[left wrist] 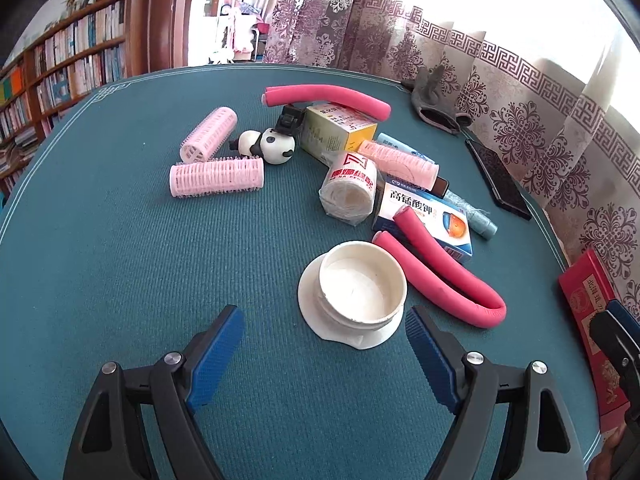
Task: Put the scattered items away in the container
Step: 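Move both tools back and grasp the white cup with the left tool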
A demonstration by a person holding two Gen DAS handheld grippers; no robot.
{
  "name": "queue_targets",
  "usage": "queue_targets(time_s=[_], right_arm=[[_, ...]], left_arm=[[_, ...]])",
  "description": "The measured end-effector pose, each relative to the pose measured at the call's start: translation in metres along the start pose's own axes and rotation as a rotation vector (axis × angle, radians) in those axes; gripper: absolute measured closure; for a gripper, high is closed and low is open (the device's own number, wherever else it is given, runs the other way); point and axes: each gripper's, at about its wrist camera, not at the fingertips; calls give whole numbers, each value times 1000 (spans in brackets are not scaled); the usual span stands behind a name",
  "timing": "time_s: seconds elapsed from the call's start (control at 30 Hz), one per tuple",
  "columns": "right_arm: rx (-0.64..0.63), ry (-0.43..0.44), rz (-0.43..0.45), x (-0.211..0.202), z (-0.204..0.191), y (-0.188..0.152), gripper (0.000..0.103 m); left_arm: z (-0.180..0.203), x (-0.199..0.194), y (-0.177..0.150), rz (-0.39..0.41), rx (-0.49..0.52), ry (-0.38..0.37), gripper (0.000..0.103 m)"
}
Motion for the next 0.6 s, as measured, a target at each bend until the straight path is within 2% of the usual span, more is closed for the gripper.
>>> queue_targets(time_s=[0.3,0.5,0.57,0.6], right_arm=[[-6,40,-50,24,-15,-3,17],[27,70,-92,38,-10,-7,17],[35,79,-106,42,-8,-9,17],[36,80,-110,43,-7,-9,17]], left_arm=[[15,10,5,6,67,0,18],[27,23,13,12,123,50,18],[27,22,11,25,129,68,27],[27,20,11,32,129,60,42]])
Point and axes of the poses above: each gripper's, at about its wrist camera, not at the fingertips, and x roughly the way its jaws point, z to its right, y to its top, and after that the axes turned 6 degrees about y, right-handed
